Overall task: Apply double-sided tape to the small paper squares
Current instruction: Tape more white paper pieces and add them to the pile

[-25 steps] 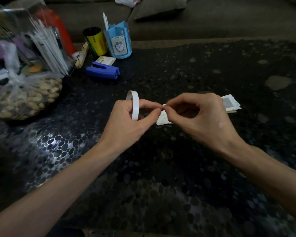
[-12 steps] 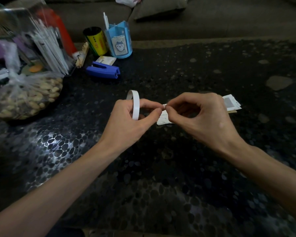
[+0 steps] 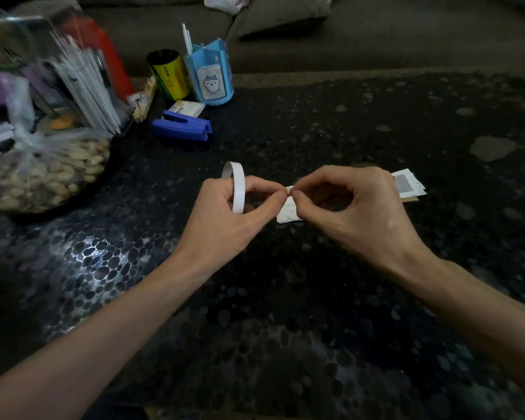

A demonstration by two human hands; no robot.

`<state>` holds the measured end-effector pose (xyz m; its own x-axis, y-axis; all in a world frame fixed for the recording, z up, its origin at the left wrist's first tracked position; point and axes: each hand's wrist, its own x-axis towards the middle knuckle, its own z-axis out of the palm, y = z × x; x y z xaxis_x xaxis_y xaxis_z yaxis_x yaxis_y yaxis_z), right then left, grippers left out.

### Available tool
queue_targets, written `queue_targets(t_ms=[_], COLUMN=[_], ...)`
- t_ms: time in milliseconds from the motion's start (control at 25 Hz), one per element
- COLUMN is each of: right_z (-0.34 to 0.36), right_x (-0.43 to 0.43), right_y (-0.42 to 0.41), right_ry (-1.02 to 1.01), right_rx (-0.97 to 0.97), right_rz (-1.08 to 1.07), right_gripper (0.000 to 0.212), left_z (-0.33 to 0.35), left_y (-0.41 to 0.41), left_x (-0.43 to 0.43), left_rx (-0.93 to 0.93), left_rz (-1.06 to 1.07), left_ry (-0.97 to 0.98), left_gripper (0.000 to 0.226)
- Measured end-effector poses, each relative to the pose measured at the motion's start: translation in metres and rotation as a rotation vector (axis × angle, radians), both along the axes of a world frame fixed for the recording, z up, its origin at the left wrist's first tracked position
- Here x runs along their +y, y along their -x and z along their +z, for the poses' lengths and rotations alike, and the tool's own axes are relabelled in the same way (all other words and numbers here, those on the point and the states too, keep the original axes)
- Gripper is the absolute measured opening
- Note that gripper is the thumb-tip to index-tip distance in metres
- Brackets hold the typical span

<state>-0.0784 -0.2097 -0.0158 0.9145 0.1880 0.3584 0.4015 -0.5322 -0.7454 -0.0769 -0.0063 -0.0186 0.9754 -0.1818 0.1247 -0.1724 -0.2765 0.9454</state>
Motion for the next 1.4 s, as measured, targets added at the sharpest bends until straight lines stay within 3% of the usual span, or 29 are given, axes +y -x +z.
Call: queue_targets(t_ms=[280, 1400], right_z=[-0.0007, -0.002], right_x=[0.0015, -0.0001], right_y=[0.0012, 0.0021], right_ry=[-0.019, 0.106], right_rx=[-0.019, -0.164], right_rz=[-0.013, -0.017], right_gripper=[0.007, 0.011], left_z=[0.0038, 0.0049], left_y=[0.0015, 0.0006], left_x=[0.0, 0.0001], left_rx=[0.015, 0.062], left_rz=[0.075, 0.016], left_ry=[-0.029, 0.016], left_gripper=[0.004, 0.016])
